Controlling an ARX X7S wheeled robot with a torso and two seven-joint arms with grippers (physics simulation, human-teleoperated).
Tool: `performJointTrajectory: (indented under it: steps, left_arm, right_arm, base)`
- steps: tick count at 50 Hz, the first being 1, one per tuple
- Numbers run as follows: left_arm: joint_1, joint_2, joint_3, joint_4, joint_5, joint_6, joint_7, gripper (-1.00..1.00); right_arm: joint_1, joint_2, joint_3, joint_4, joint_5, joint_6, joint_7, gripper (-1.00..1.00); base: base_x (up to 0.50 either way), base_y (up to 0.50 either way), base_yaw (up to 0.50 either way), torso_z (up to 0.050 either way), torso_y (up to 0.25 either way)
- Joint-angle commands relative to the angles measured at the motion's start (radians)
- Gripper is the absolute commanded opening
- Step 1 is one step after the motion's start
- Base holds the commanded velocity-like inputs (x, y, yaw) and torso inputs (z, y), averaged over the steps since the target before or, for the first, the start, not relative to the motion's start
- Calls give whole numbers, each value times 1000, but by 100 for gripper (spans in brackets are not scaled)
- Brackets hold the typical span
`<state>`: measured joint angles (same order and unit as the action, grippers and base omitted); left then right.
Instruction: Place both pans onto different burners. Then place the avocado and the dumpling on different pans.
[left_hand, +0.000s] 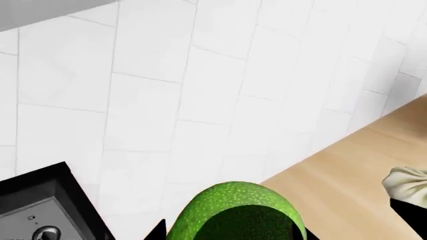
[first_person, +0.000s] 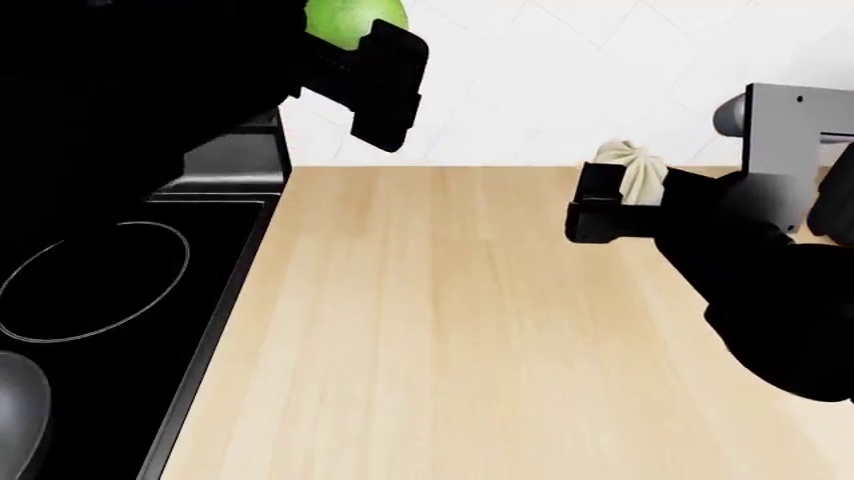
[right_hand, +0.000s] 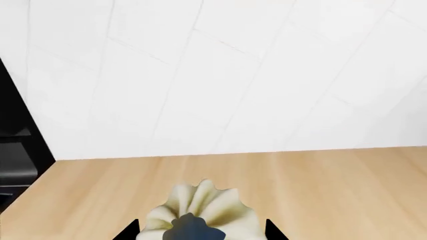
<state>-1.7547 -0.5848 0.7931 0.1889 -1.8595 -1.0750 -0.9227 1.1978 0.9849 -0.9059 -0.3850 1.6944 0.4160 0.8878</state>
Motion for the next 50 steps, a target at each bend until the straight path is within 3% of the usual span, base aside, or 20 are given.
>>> performJointTrajectory:
  steps: [1, 13, 50]
  left_arm:
    - [57, -84, -70, 120, -37, 68, -66, -100]
    - [53, -99, -72, 148, -67, 76, -101, -100]
    - [58, -136, -81, 164, -48, 93, -111, -100]
  right_arm:
    - [43, 11, 24, -38, -4, 29, 27, -100]
    - [65, 12, 28, -50, 1, 46, 46, -100]
    - [61, 9, 30, -51, -3, 48, 40, -100]
  base:
    - [0, 0, 0, 0, 0]
    - [-24, 0, 0, 0, 0]
    - [-500, 0, 0, 0, 0]
